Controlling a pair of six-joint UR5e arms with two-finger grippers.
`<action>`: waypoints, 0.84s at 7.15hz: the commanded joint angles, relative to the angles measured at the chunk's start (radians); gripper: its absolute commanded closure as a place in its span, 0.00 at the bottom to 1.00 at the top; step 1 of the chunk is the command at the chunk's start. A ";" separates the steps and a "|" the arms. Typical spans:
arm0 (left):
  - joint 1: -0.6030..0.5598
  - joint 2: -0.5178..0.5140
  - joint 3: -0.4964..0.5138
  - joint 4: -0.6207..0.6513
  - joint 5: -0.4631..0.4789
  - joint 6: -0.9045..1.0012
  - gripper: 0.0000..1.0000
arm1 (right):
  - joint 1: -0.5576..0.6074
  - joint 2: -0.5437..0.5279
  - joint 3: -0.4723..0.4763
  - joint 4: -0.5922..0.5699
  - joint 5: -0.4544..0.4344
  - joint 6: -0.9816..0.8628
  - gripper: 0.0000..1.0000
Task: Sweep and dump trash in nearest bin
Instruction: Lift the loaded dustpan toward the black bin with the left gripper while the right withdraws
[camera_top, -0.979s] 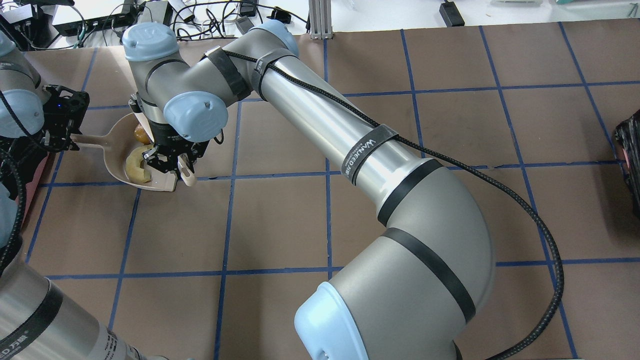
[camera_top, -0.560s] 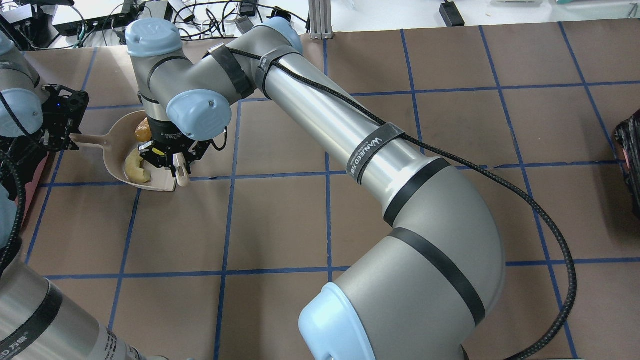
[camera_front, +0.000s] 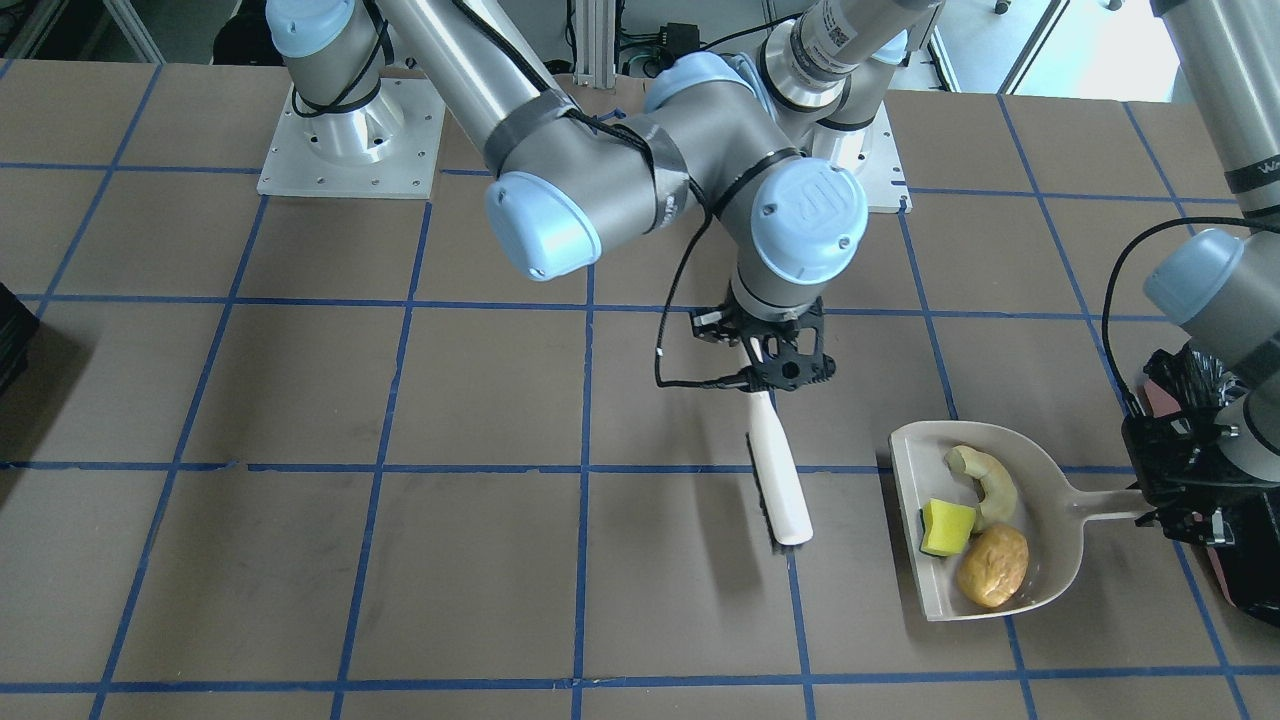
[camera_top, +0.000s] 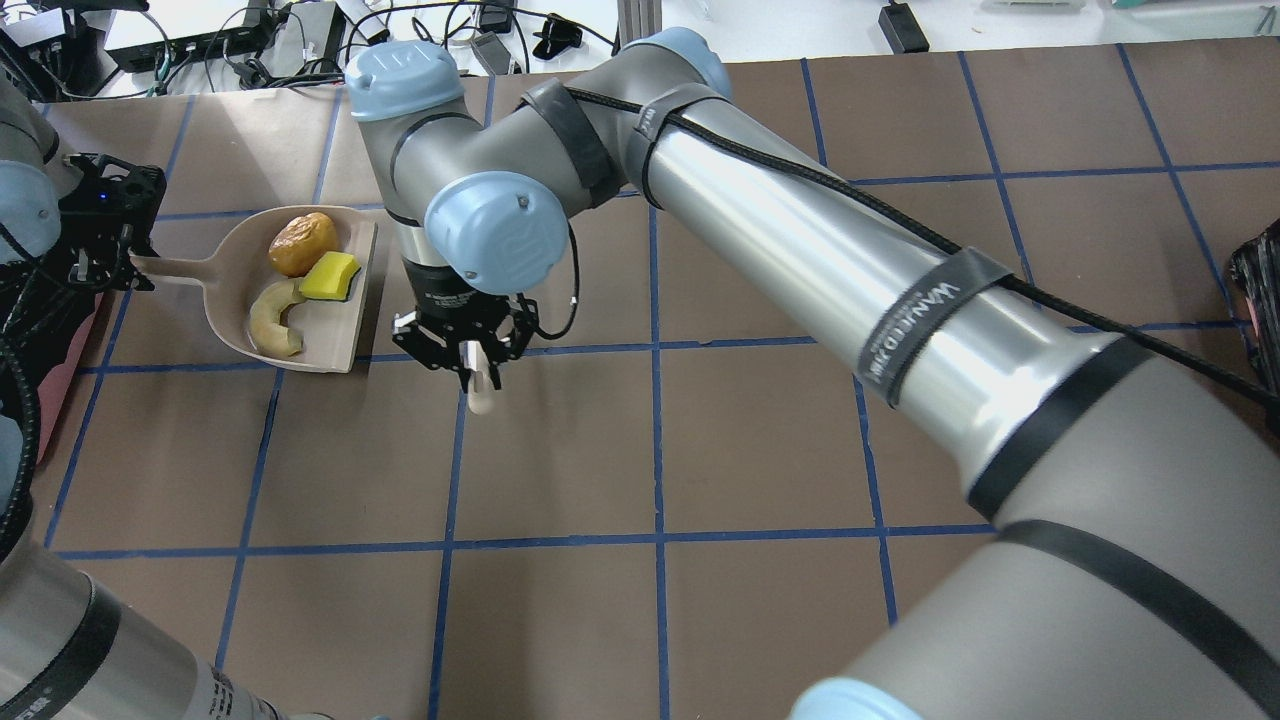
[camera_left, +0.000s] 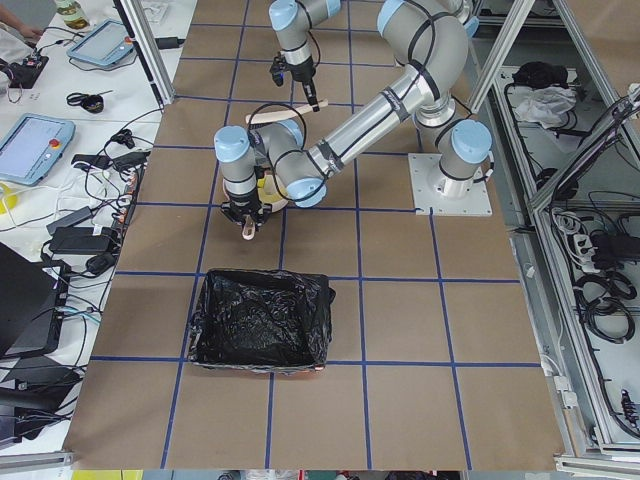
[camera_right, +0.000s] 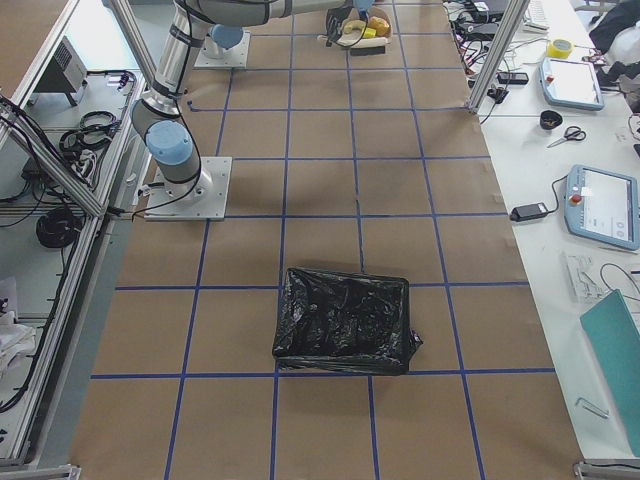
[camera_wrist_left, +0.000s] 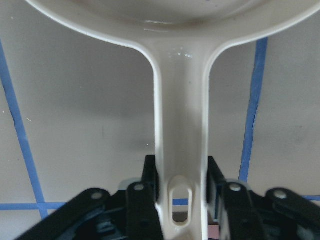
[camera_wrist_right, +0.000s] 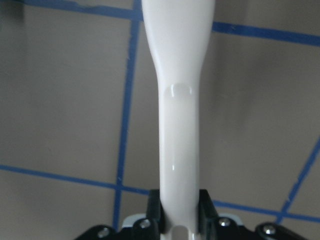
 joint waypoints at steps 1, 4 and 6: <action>0.054 0.048 0.016 -0.047 -0.041 -0.017 1.00 | -0.041 -0.314 0.495 -0.136 -0.082 -0.037 1.00; 0.200 0.105 0.084 -0.155 -0.072 -0.017 1.00 | -0.051 -0.435 0.748 -0.320 -0.086 -0.011 1.00; 0.301 0.110 0.157 -0.211 -0.085 -0.007 1.00 | -0.048 -0.434 0.751 -0.319 -0.073 0.023 1.00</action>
